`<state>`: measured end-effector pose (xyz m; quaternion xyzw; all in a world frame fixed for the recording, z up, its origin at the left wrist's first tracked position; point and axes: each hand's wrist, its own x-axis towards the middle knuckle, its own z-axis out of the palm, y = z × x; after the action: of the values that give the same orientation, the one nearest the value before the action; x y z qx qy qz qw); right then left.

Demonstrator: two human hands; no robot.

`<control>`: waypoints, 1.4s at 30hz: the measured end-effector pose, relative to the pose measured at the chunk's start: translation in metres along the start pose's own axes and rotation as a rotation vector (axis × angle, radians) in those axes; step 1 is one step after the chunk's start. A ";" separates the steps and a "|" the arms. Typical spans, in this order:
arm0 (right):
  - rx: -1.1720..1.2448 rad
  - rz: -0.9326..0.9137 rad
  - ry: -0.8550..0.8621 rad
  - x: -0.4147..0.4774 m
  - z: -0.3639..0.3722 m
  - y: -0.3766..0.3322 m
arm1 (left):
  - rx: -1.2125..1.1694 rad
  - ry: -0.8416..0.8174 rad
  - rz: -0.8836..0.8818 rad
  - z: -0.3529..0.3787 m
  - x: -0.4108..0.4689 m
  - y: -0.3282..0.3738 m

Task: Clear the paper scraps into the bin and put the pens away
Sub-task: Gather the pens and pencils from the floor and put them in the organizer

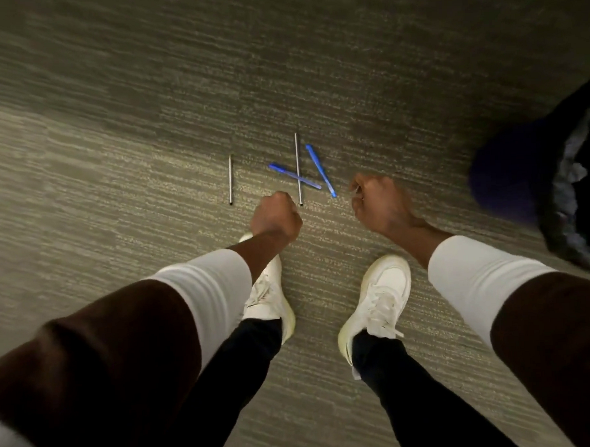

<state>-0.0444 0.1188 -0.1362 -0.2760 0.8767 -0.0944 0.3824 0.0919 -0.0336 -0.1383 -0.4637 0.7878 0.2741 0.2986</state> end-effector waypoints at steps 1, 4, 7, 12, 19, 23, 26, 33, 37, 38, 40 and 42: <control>0.008 0.004 0.006 0.013 0.012 -0.005 | 0.006 -0.031 -0.004 0.004 0.011 -0.007; 0.034 0.014 0.055 0.050 0.043 -0.021 | -0.003 -0.064 0.011 0.015 0.043 -0.021; 0.016 0.043 0.093 0.080 0.067 -0.034 | 0.002 -0.059 0.045 0.023 0.068 -0.024; -0.055 0.040 0.130 0.111 0.088 -0.038 | -0.014 -0.011 0.059 0.036 0.095 -0.017; 0.072 0.072 0.148 0.121 0.088 -0.031 | -0.055 0.034 0.043 0.049 0.107 -0.012; 0.154 0.086 0.149 0.120 0.088 -0.035 | -0.083 0.071 0.023 0.047 0.102 -0.012; 0.172 0.066 0.128 0.117 0.092 -0.042 | -0.112 0.059 0.029 0.042 0.099 -0.018; 0.225 0.031 0.100 0.112 0.117 -0.062 | -0.161 0.057 0.047 0.035 0.106 -0.043; 0.240 0.137 0.052 0.122 0.123 -0.073 | -0.192 0.091 0.046 0.038 0.108 -0.046; 0.252 0.166 0.030 0.125 0.123 -0.073 | -0.197 0.093 0.043 0.039 0.108 -0.046; 0.281 0.192 0.005 0.129 0.123 -0.073 | -0.204 0.087 0.043 0.042 0.108 -0.048; 0.276 0.164 0.014 0.128 0.122 -0.071 | -0.215 0.083 0.040 0.043 0.107 -0.052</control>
<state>0.0017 -0.0058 -0.2729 -0.1478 0.8776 -0.1842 0.4171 0.1052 -0.0859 -0.2527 -0.4882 0.7746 0.3437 0.2085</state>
